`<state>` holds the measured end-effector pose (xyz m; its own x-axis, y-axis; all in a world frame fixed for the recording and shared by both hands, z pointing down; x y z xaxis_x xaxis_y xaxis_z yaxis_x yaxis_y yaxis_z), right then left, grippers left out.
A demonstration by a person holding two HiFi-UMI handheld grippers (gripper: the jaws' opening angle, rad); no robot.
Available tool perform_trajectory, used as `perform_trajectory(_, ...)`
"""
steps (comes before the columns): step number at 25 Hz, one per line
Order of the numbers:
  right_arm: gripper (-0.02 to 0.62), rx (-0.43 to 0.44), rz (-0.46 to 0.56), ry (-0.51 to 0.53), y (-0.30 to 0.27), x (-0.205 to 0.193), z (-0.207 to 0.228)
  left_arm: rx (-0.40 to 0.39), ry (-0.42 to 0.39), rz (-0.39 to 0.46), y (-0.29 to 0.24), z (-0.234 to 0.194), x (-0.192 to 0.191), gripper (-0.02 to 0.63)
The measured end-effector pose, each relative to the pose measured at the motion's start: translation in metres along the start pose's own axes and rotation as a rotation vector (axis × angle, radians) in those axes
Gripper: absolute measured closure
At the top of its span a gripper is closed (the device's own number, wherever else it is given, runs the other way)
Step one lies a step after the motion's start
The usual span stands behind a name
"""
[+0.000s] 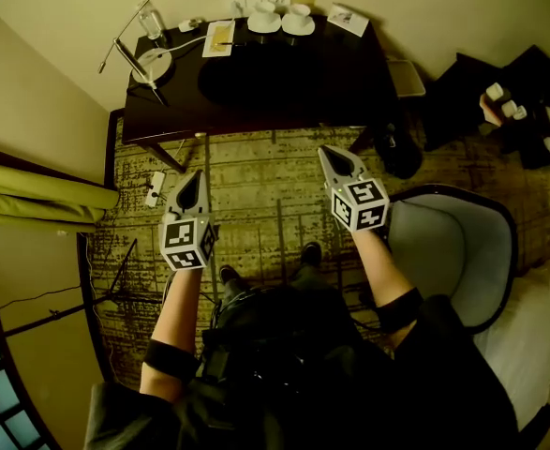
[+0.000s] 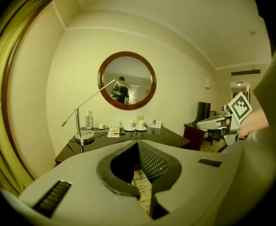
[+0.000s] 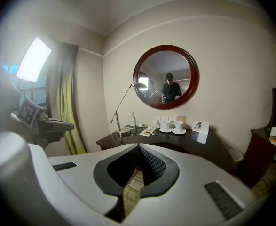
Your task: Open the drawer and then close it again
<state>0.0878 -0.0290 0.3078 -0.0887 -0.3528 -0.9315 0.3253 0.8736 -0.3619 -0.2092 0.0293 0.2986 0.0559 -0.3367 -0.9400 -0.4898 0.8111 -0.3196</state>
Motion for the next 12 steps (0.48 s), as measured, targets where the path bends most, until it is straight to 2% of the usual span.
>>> perform_trajectory(5, 0.595, -0.061, -0.011, -0.045, 0.020, -0.006, 0.017, -0.026, -0.021, 0.010, -0.002, 0.011, 0.008, 0.604)
perform_trajectory(12, 0.595, -0.074, -0.036, -0.036, 0.035, -0.017, 0.023, -0.048, -0.007, 0.001, -0.004, 0.018, 0.002, 0.604)
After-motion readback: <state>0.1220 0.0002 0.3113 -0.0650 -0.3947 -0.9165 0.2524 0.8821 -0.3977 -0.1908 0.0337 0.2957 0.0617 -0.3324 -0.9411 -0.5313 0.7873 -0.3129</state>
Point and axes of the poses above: the fingertips, and each gripper's own axes: y backward along the fingers, z to its right, x out of its top, the point moved 5 cm from there along y, backward along the fingers, and after that the axes turned 13 degrees about -x, right-handed, at the moved point
